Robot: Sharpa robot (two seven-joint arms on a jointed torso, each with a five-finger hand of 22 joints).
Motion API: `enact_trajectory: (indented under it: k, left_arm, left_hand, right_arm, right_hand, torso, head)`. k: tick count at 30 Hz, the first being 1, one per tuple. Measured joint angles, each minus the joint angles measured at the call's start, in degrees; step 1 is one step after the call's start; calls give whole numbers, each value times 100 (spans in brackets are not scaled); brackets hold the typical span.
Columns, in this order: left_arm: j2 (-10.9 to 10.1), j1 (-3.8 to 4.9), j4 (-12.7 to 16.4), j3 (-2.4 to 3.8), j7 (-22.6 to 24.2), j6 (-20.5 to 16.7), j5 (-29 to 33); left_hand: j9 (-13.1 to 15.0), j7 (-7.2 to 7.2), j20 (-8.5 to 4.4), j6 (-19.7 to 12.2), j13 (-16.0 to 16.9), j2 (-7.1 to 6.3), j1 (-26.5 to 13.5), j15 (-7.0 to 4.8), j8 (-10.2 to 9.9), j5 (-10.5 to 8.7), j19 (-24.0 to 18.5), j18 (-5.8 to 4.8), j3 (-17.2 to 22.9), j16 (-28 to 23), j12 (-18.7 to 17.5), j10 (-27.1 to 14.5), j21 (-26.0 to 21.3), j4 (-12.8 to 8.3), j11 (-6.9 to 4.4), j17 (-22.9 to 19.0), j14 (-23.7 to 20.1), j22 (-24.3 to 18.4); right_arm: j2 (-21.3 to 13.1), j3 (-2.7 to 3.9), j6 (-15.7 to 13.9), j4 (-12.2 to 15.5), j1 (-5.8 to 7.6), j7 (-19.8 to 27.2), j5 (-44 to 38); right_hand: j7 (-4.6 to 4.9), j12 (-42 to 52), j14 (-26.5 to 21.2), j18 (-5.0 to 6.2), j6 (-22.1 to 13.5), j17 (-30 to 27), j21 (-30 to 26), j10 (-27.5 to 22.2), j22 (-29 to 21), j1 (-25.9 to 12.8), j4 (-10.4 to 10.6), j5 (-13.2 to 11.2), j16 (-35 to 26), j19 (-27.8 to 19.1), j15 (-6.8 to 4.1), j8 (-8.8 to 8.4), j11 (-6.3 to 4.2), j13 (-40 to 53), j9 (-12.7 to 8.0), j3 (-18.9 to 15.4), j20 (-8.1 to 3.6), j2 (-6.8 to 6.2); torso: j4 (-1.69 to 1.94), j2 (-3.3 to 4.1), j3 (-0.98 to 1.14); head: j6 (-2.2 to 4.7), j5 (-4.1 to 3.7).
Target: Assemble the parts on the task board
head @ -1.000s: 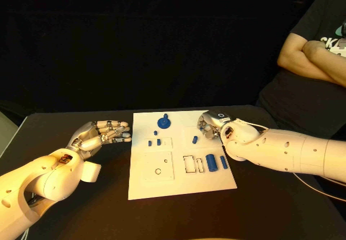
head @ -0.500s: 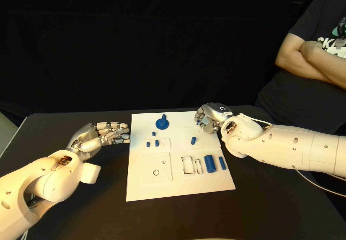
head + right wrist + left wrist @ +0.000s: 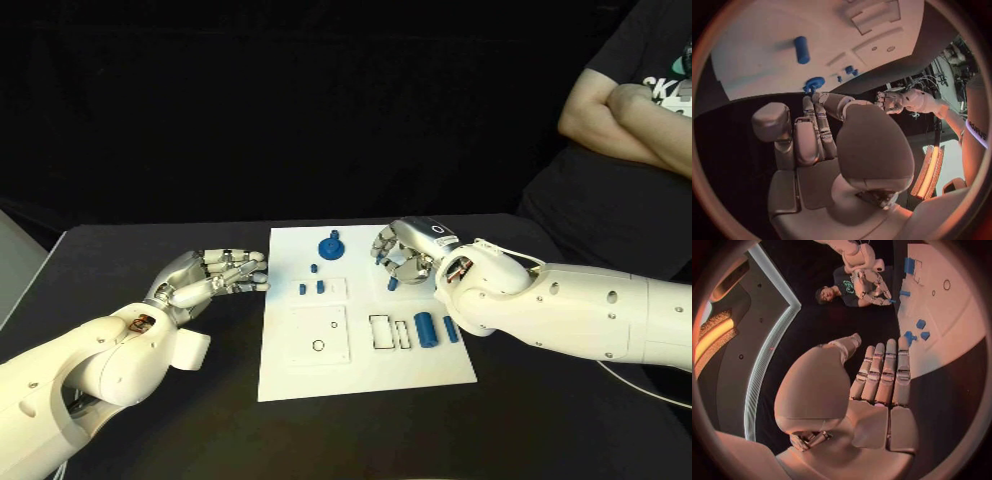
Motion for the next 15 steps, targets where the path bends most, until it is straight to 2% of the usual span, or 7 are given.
enact_trajectory:
  k: [5,11,15]
  left_arm:
    - [43,-50,12,9,5,-30,14]
    - [76,-73,23,19,12,-77,38]
    - [91,-80,23,20,15,-107,59]
  left_hand:
    - [0,0,0,0,0,0,0,0,0,0,0,0,0,0,0,0,0,0,0,0,0,-5]
    - [-5,0,0,0,-1,0,0,0,0,0,0,0,0,0,0,0,0,0,0,-1,0,-5]
    - [-5,0,0,0,-1,0,0,0,0,0,0,0,0,0,0,0,0,0,0,-1,0,-5]
  right_arm:
    - [159,-5,3,224,-146,56,-83]
    - [387,-21,4,331,-384,103,-288]
    - [515,-28,5,369,-544,121,-474]
  right_hand:
    - [-8,-2,0,0,-8,0,0,1,10,0,-9,-3,25,0,0,-1,1,-2,0,9,0,0]
    - [-8,-23,0,0,-8,14,24,4,25,0,-16,21,25,0,0,-4,4,-7,7,47,0,-1]
    - [-9,-36,0,0,-9,14,24,5,25,-1,-16,24,25,0,0,-6,5,-6,7,47,0,-1]
  torso:
    - [4,-9,-3]
    - [10,-24,-14]
    - [13,-26,-17]
  head:
    - [-36,94]
    - [-86,234]
    - [-119,289]
